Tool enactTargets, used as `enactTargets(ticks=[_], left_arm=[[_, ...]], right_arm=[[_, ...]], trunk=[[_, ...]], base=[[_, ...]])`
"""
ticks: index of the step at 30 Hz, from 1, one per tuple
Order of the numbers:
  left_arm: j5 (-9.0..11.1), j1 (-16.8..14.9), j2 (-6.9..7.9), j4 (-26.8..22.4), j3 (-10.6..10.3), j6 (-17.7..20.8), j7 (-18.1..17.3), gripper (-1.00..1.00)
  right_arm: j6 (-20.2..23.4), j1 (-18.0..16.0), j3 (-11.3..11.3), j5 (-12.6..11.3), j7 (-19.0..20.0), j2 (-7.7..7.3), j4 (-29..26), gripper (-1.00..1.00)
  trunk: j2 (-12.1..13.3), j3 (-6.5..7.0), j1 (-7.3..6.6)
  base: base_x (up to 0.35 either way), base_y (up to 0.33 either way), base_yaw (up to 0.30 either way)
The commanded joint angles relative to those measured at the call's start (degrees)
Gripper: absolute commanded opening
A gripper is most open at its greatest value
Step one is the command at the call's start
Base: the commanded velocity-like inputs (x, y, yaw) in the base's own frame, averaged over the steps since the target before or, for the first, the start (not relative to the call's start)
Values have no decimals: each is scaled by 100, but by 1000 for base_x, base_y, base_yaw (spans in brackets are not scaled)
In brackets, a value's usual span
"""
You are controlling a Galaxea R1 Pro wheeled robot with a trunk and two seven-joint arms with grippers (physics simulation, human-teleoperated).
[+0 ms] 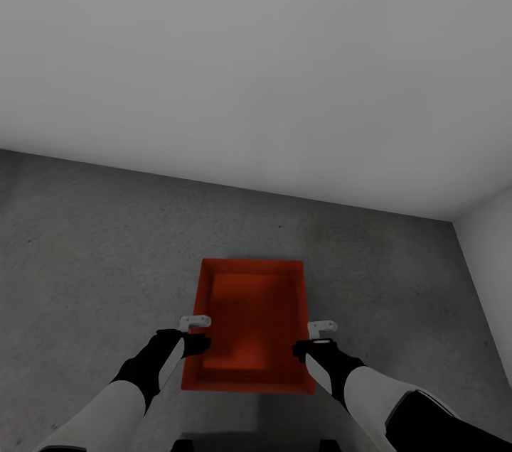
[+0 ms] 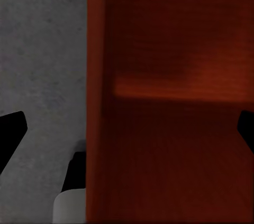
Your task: Move the two storage containers from the living room to the garage. In the garage, place one container on the floor and stack the other container on top of it (either order is fine).
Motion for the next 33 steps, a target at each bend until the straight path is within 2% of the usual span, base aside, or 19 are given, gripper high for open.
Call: enactTargets(ticks=[1, 33], left_arm=[[57, -1, 2, -9, -16, 30, 32, 100], [66, 0, 9, 18, -16, 24, 41, 100]], right_arm=[[39, -1, 48, -31, -33, -1, -12, 100], [39, 0, 48, -31, -33, 9, -12, 100]], trunk=[[39, 15, -22], [1323, 590, -725]], base=[[0, 0, 0], [0, 0, 0]])
